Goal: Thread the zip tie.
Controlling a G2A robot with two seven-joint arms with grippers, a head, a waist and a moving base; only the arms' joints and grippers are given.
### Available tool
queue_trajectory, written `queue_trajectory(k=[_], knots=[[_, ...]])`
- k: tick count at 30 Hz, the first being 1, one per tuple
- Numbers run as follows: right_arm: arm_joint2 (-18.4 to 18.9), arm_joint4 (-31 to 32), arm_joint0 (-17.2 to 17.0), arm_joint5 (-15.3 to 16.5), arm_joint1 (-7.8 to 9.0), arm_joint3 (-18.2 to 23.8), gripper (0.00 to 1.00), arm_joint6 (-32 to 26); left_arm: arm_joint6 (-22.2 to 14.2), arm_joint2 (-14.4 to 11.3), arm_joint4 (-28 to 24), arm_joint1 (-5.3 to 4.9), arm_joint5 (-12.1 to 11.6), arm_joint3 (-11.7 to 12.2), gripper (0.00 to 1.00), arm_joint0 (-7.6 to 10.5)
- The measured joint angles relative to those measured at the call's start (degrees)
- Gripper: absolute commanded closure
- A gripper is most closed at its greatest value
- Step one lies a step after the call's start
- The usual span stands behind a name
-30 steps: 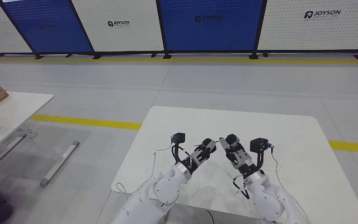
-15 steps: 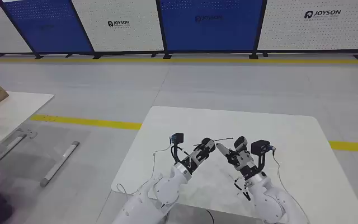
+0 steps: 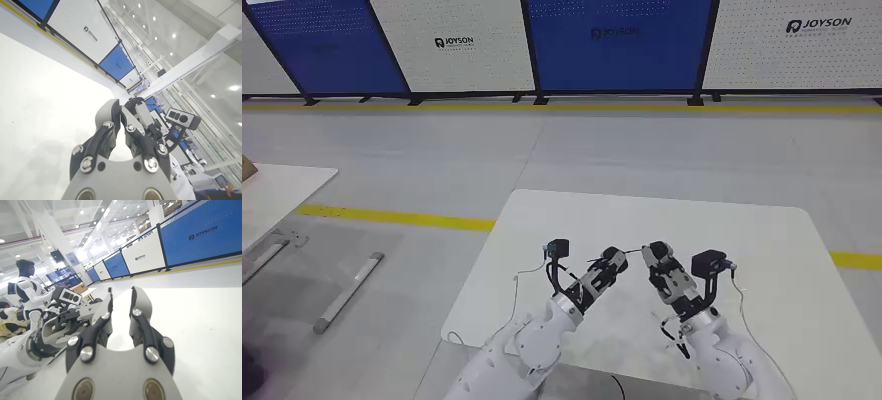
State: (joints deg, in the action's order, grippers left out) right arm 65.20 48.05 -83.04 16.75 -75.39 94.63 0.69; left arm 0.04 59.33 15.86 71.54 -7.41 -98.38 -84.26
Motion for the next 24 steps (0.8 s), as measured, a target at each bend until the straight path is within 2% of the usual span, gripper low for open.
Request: queue_trajectory(k=[9, 17, 24], knots=[[0.74, 1.08, -0.89, 1.46, 0.30, 0.19, 1.00, 0.09, 0.23, -2.48, 1.74, 0.53, 0.70, 0.92, 1.00, 1.34], [0.54, 1.40, -0.17, 2.53, 0.40, -0.26, 1.00, -1.58, 0.92, -2.15, 2.61, 0.51, 0.67, 0.36, 1.00, 0.93], [0.72, -0.36, 0.19, 2.74, 0.50, 0.02, 1.00, -2.66, 1.77, -2.01, 3.30, 0.63, 2.12, 0.32, 1.00, 1.09]])
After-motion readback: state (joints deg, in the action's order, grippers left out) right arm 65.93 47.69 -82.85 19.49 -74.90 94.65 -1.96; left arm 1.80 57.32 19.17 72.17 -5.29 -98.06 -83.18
